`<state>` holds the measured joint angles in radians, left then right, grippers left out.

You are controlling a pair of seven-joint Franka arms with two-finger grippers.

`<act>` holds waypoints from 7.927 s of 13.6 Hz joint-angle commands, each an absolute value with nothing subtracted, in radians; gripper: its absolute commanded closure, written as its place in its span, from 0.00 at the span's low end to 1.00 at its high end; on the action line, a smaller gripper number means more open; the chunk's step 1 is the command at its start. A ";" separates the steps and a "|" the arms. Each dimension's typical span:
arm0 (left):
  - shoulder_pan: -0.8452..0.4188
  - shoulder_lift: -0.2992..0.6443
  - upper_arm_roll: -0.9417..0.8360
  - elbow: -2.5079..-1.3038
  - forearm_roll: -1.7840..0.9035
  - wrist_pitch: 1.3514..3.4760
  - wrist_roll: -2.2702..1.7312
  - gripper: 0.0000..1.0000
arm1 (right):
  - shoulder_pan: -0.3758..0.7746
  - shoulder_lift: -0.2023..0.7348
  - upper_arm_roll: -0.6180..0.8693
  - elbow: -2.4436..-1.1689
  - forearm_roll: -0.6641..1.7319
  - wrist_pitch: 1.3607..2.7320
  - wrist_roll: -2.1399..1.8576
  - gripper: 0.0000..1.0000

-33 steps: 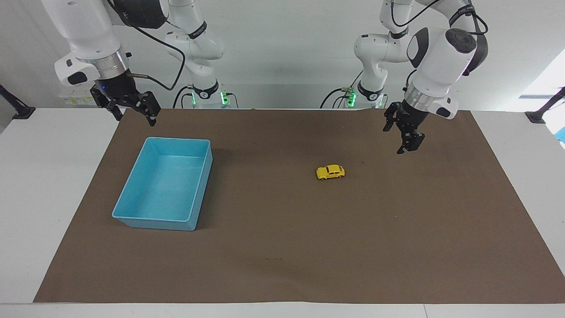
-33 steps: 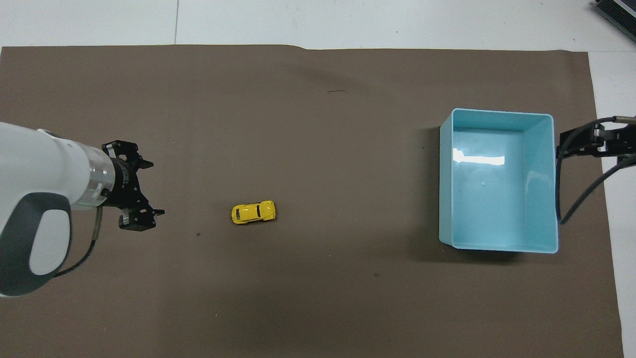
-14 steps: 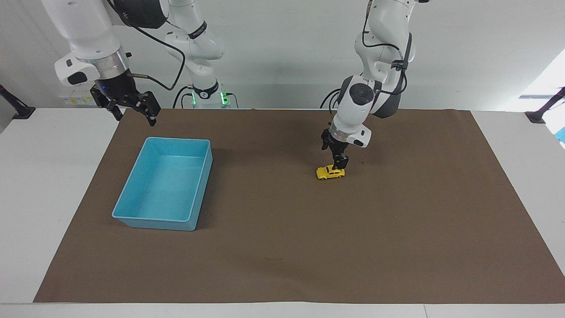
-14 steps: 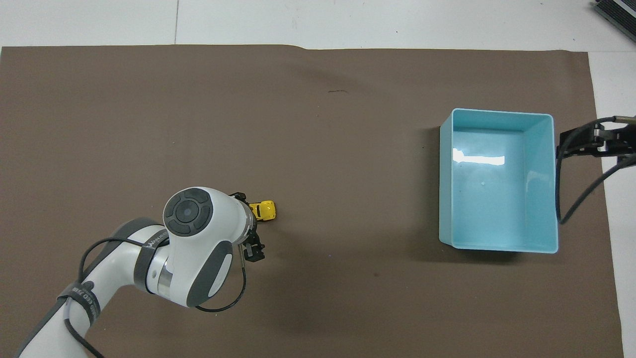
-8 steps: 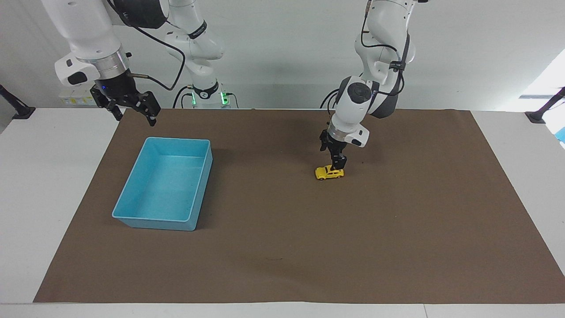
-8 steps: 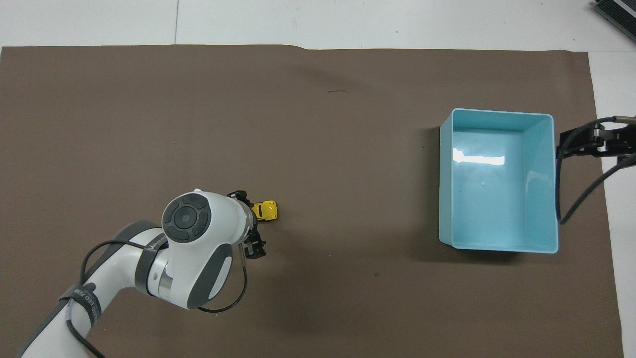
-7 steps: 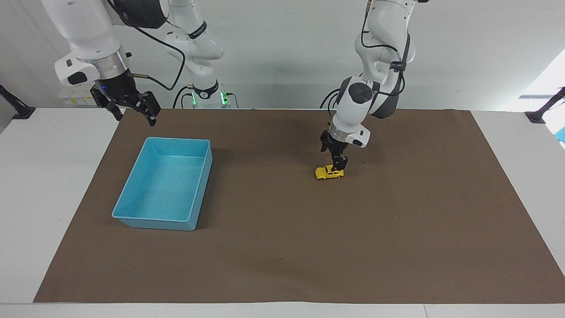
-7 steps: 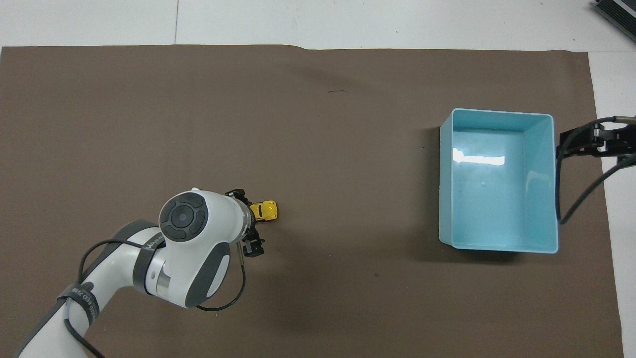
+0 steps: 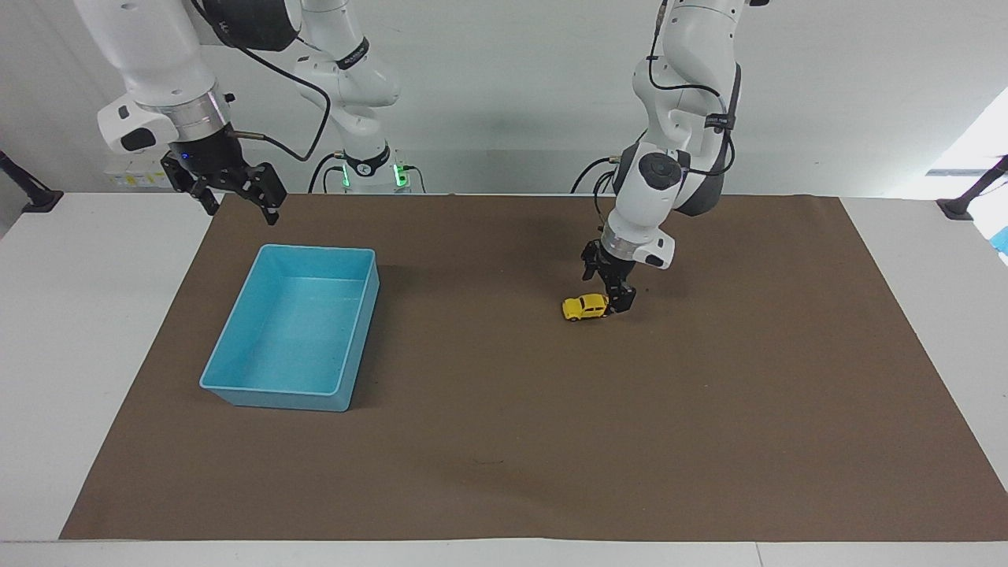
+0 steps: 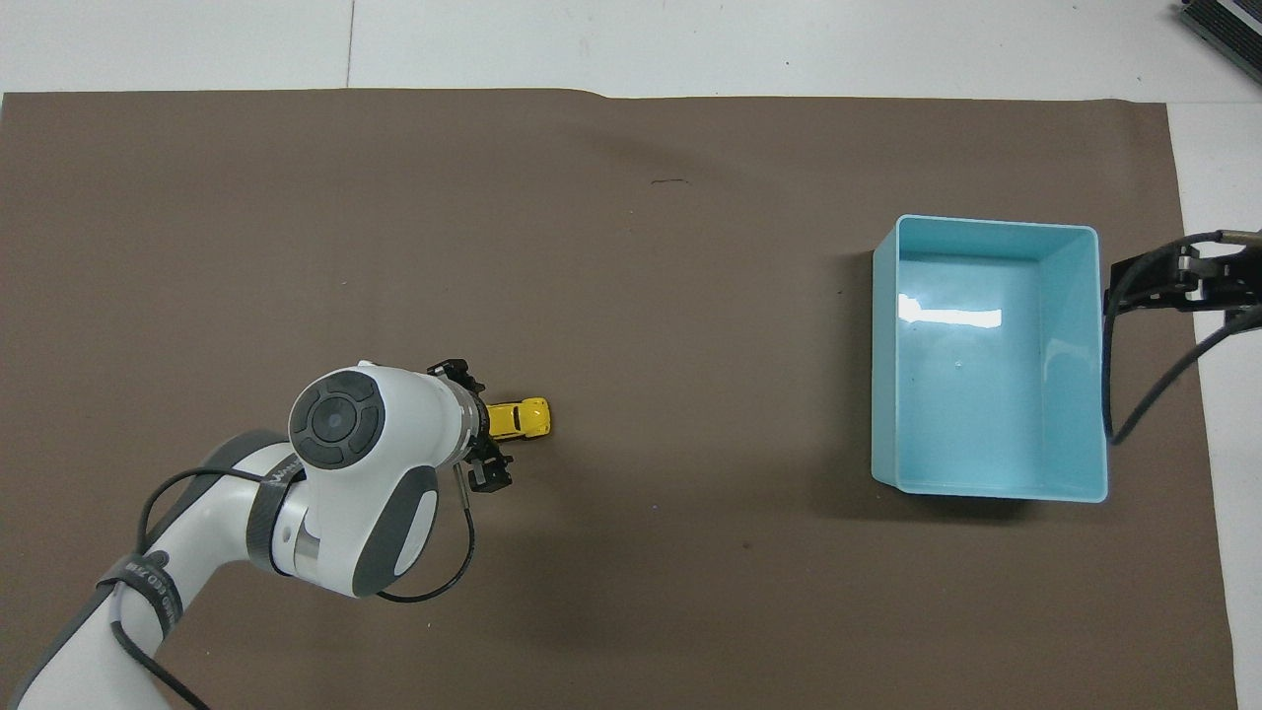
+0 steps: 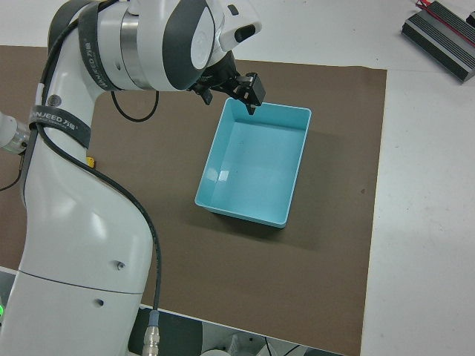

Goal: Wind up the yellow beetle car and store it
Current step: 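Grasp the yellow car with the left gripper and press it down, then pull the car back with the left gripper and release it, then reach the right gripper toward the car while the left gripper withdraws, then grasp the yellow car with the right gripper and lift it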

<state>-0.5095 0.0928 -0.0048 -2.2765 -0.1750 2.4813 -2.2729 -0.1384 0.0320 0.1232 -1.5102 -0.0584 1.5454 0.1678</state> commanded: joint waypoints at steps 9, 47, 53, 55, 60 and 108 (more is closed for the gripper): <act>-0.531 0.121 -0.002 -2.275 -0.176 2.514 -2.232 0.65 | -0.147 0.008 0.126 -1.542 -0.046 1.568 0.164 0.00; -0.307 0.127 0.002 -2.148 -0.175 2.301 -2.089 0.00 | -0.138 -0.029 0.126 -1.664 -0.041 1.658 0.248 0.00; -0.316 0.141 0.002 -2.051 -0.175 2.246 -2.102 0.00 | -0.107 -0.015 0.132 -1.723 -0.041 1.752 0.411 0.00; -0.307 0.133 0.003 -1.979 -0.175 2.174 -2.094 0.00 | -0.083 -0.005 0.132 -1.727 -0.041 1.773 0.487 0.00; -0.238 0.104 0.008 -1.809 -0.173 2.015 -1.990 0.00 | -0.031 0.026 0.132 -1.727 -0.041 1.804 0.669 0.00; -0.011 -0.109 0.021 -1.649 -0.002 1.516 0.066 0.00 | 0.292 0.329 0.146 -1.764 -0.407 2.025 2.060 1.00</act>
<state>-0.0367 -0.1029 0.0272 -1.6560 -0.0096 1.5315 0.0659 0.3124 0.3773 0.1303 -1.7616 -0.4277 2.0474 2.0650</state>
